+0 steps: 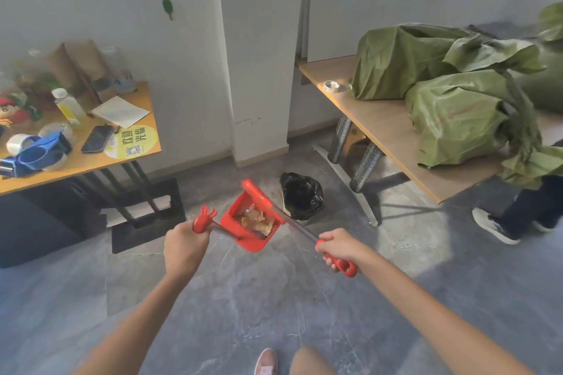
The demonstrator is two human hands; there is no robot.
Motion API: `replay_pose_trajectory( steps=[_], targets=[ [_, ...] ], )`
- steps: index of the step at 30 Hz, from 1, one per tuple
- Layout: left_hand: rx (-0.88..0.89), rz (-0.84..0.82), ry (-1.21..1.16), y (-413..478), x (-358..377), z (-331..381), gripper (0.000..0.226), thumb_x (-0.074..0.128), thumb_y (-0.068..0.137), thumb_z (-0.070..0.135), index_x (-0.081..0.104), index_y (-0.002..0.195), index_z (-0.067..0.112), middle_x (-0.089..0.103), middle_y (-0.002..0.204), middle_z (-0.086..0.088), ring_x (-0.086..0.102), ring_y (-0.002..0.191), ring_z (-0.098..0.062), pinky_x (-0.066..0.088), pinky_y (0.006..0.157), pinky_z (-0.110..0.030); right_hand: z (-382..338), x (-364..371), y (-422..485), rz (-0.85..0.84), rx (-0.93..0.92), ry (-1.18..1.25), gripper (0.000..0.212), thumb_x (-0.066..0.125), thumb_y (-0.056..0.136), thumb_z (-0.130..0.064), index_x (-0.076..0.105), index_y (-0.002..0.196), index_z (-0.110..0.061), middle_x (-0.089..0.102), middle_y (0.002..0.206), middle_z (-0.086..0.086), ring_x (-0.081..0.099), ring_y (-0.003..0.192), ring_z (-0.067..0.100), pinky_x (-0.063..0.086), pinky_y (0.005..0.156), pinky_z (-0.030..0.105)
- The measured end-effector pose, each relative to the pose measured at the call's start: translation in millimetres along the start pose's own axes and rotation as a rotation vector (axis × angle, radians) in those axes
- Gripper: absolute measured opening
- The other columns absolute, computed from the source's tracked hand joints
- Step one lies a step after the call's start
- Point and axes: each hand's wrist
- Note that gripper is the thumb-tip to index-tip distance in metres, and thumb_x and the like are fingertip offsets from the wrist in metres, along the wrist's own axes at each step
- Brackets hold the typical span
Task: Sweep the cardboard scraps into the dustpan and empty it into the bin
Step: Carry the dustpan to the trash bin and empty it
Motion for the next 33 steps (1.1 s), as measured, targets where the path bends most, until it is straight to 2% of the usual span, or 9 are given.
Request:
replay_pose_trajectory(
  steps=[4, 6, 8, 13, 20, 23, 27, 31, 33],
  targets=[
    [0.039, 0.009, -0.004, 35, -1, 21, 0.035, 0.068, 0.080, 0.038, 0.057, 0.053, 0.017, 0.059, 0.050, -0.006, 0.059, 0.057, -0.032, 0.048, 0.056, -0.038, -27, -27, 11, -0.017, -0.010, 0.130, 0.020, 0.047, 0.090, 0.001, 0.053, 0.102, -0.014, 0.042, 0.059, 0.009, 0.037, 0.029, 0.007, 0.032, 0.033, 0.016],
    [0.055, -0.003, 0.001, 50, 3, 31, 0.036, 0.066, 0.080, 0.041, 0.059, 0.055, 0.017, 0.060, 0.049, -0.005, 0.060, 0.056, -0.031, 0.052, 0.056, -0.040, -38, -42, 18, -0.005, -0.011, 0.172, 0.033, 0.047, 0.092, 0.002, 0.052, 0.125, 0.000, 0.042, 0.061, 0.009, 0.037, 0.029, 0.005, 0.032, 0.032, 0.015],
    [0.082, -0.003, 0.011, 65, 9, 41, 0.037, 0.065, 0.079, 0.045, 0.057, 0.055, 0.017, 0.060, 0.049, -0.003, 0.060, 0.055, -0.030, 0.053, 0.056, -0.041, -47, -55, 29, 0.013, -0.015, 0.204, 0.041, 0.047, 0.092, 0.001, 0.044, 0.132, 0.008, 0.042, 0.062, 0.009, 0.037, 0.029, 0.005, 0.031, 0.032, 0.015],
    [0.141, 0.023, 0.091, 112, 30, 77, 0.033, 0.065, 0.082, 0.037, 0.058, 0.056, 0.017, 0.057, 0.047, -0.004, 0.057, 0.052, -0.030, 0.046, 0.051, -0.035, -71, -101, 64, 0.040, -0.020, 0.302, 0.041, 0.046, 0.094, 0.003, 0.043, 0.135, 0.006, 0.040, 0.062, 0.009, 0.036, 0.025, 0.004, 0.030, 0.031, 0.012],
    [0.260, 0.005, 0.326, 166, 61, 139, 0.028, 0.067, 0.081, 0.040, 0.065, 0.068, 0.015, 0.060, 0.055, -0.006, 0.057, 0.058, -0.034, 0.048, 0.056, -0.035, -81, -177, 114, 0.098, 0.018, 0.358, 0.044, 0.045, 0.093, 0.003, 0.040, 0.136, 0.005, 0.040, 0.062, 0.009, 0.035, 0.025, 0.005, 0.029, 0.031, 0.012],
    [0.371, -0.001, 0.424, 181, 73, 158, 0.027, 0.066, 0.083, 0.038, 0.065, 0.068, 0.016, 0.062, 0.057, -0.008, 0.058, 0.060, -0.036, 0.041, 0.054, -0.033, -81, -199, 133, 0.135, 0.029, 0.327, 0.043, 0.045, 0.092, 0.004, 0.043, 0.135, 0.002, 0.040, 0.060, 0.009, 0.035, 0.024, 0.006, 0.030, 0.030, 0.012],
    [0.504, -0.007, 0.514, 198, 82, 175, 0.033, 0.062, 0.086, 0.042, 0.066, 0.068, 0.015, 0.061, 0.056, -0.009, 0.057, 0.058, -0.037, 0.040, 0.054, -0.032, -77, -207, 152, 0.190, 0.051, 0.257, 0.039, 0.043, 0.091, 0.004, 0.043, 0.129, 0.013, 0.039, 0.059, 0.008, 0.035, 0.024, 0.007, 0.029, 0.028, 0.012],
    [0.653, -0.037, 0.593, 209, 91, 181, 0.038, 0.062, 0.085, 0.045, 0.062, 0.064, 0.014, 0.059, 0.051, -0.006, 0.056, 0.052, -0.036, 0.040, 0.051, -0.030, -70, -207, 168, 0.218, 0.084, 0.245, 0.035, 0.042, 0.089, 0.005, 0.051, 0.123, 0.010, 0.040, 0.056, 0.008, 0.036, 0.029, 0.011, 0.031, 0.032, 0.014],
    [0.727, -0.046, 0.631, 214, 97, 183, 0.039, 0.064, 0.085, 0.043, 0.058, 0.061, 0.013, 0.056, 0.047, -0.006, 0.051, 0.045, -0.035, 0.037, 0.048, -0.028, -64, -206, 175, 0.241, 0.100, 0.220, 0.042, 0.044, 0.087, 0.006, 0.044, 0.128, 0.016, 0.041, 0.056, 0.010, 0.038, 0.036, 0.016, 0.031, 0.033, 0.015]
  ],
)
Point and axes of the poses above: each hand's wrist, its own y-axis towards the middle knuckle, its own x-axis out of the palm, z = x × y
